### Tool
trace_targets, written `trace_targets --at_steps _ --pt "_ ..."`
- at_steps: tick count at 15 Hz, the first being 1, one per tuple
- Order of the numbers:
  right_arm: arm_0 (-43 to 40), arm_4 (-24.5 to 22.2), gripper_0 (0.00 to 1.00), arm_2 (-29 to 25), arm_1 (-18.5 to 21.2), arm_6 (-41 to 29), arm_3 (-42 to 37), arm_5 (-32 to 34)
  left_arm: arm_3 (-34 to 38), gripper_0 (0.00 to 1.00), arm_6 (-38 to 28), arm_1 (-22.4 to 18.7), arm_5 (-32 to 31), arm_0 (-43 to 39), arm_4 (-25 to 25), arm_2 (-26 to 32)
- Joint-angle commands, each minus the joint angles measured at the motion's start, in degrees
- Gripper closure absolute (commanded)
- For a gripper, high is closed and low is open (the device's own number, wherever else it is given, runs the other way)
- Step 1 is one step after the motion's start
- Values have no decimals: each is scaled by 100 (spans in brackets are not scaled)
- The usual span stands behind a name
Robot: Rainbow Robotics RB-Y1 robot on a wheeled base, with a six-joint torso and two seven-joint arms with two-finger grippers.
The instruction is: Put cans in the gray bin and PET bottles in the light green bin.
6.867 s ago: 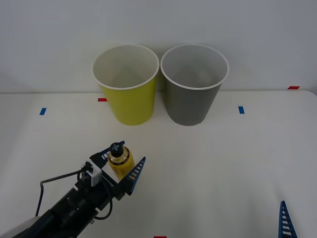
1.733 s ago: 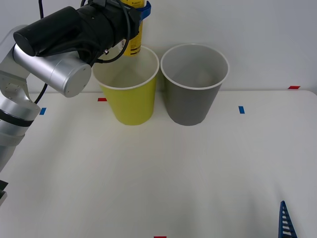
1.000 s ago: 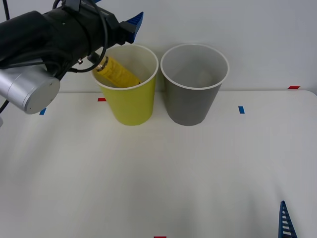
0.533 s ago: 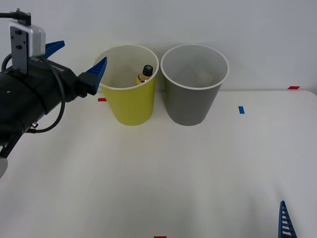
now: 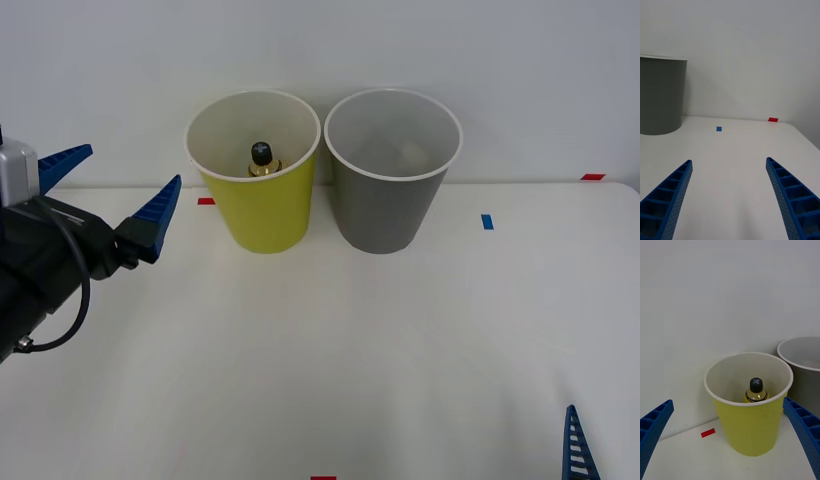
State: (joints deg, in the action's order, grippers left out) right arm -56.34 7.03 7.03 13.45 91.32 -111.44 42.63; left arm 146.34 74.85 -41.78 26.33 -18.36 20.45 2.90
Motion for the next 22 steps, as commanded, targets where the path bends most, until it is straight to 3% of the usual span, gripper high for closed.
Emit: trace_targets --at_steps 1,4,8,10,14,22 --pt "0 0 35 0 0 0 0 0 -932 0 74 337 -1912 -493 -656 -405" --pt "0 0 36 0 0 0 0 0 -1626 0 47 557 -3152 -986 -1104 -651" --pt "0 0 36 0 0 0 0 0 -1644 0 74 724 -4013 -2242 -1210 -668" --pt "0 0 36 0 0 0 0 0 -1697 0 118 943 -4312 -2541 -1307 -739" --pt "0 0 35 0 0 0 0 0 -2303 0 65 1427 -5103 -2682 -2001 -747" --pt "0 0 36 0 0 0 0 0 -2725 0 74 1444 -6175 -3833 -2177 -835"
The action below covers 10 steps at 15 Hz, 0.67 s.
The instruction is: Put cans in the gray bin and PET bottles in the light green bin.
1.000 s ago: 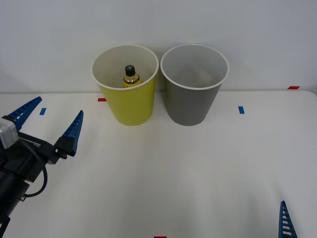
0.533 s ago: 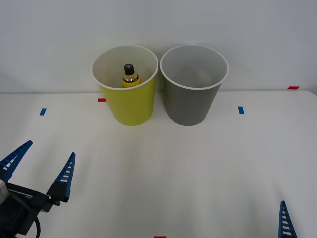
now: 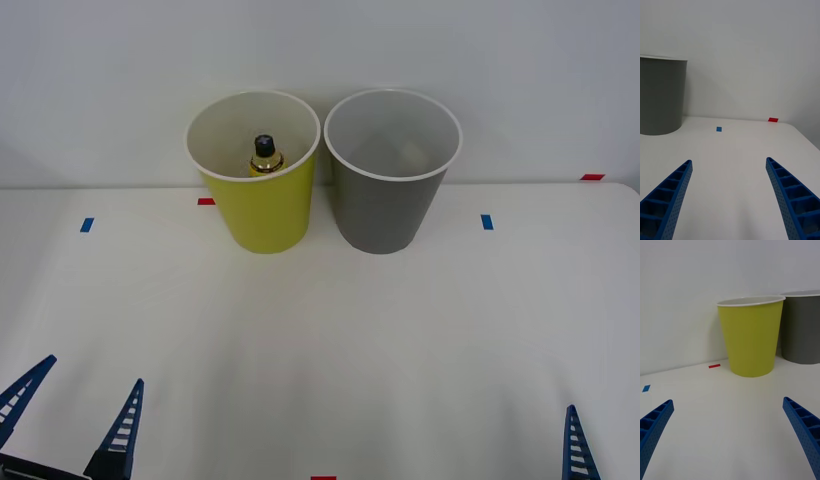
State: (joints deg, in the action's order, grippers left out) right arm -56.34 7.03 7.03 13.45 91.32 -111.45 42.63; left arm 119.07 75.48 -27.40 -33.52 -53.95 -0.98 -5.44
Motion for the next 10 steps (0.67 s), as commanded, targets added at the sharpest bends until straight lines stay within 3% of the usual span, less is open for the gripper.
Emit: trace_targets --at_steps 1,4,10 --pt "0 0 35 0 0 0 0 0 2 0 11 6 -331 -432 -43 8" --pt "0 0 35 0 0 0 0 0 2 0 28 77 -612 -731 -60 -1" --pt "0 0 36 0 0 0 0 0 2 0 116 217 -603 -968 -140 -1"
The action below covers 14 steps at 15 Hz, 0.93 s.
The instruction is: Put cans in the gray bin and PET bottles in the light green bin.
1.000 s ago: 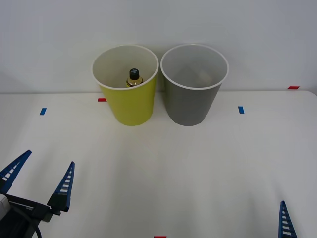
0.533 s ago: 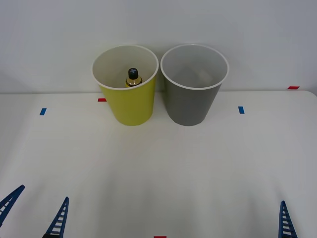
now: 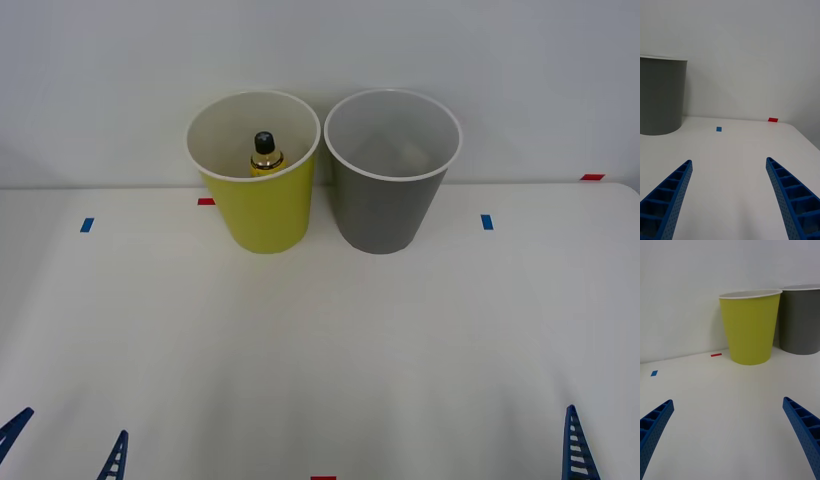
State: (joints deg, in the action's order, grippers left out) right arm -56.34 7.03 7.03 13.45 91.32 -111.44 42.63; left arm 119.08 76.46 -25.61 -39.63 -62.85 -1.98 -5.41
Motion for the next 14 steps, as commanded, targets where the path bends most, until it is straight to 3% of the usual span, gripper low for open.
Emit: trace_targets --at_steps 1,14 --pt "0 0 35 0 0 0 0 0 1 0 27 65 8 -78 -39 -4" --pt "0 0 36 0 0 0 0 0 -8 0 36 56 52 -78 -39 -4"
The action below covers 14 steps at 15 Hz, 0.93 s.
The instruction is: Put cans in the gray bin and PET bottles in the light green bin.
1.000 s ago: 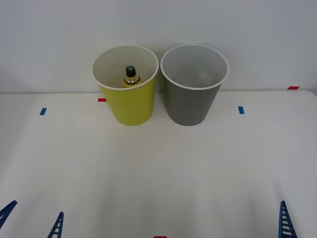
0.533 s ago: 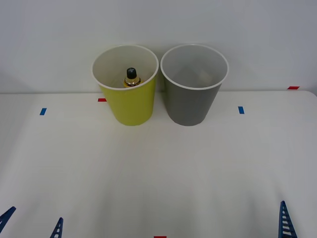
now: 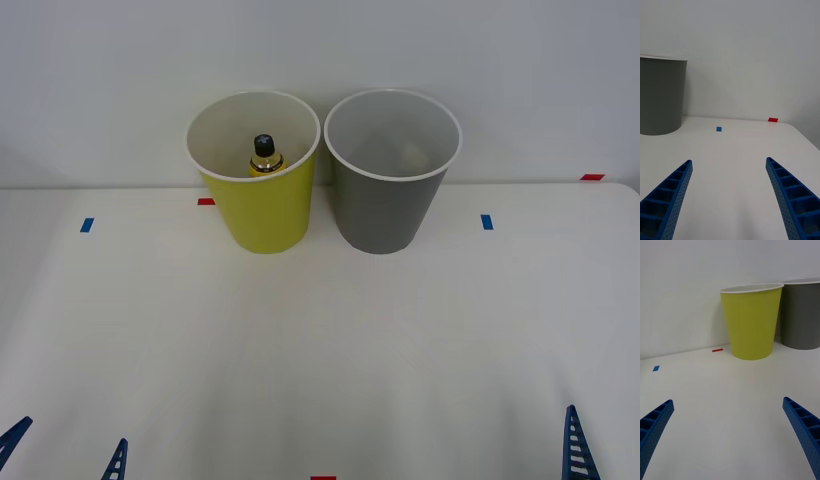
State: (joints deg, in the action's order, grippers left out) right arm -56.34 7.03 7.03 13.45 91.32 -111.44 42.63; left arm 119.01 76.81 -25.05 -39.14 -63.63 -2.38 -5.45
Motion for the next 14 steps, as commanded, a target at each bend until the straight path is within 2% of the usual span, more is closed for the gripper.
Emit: trace_targets --at_steps 1,14 --pt "0 0 36 0 0 0 0 0 -1 0 1 0 3 0 1 0" --pt "0 0 36 0 0 0 0 0 -1 0 1 0 3 0 1 0"
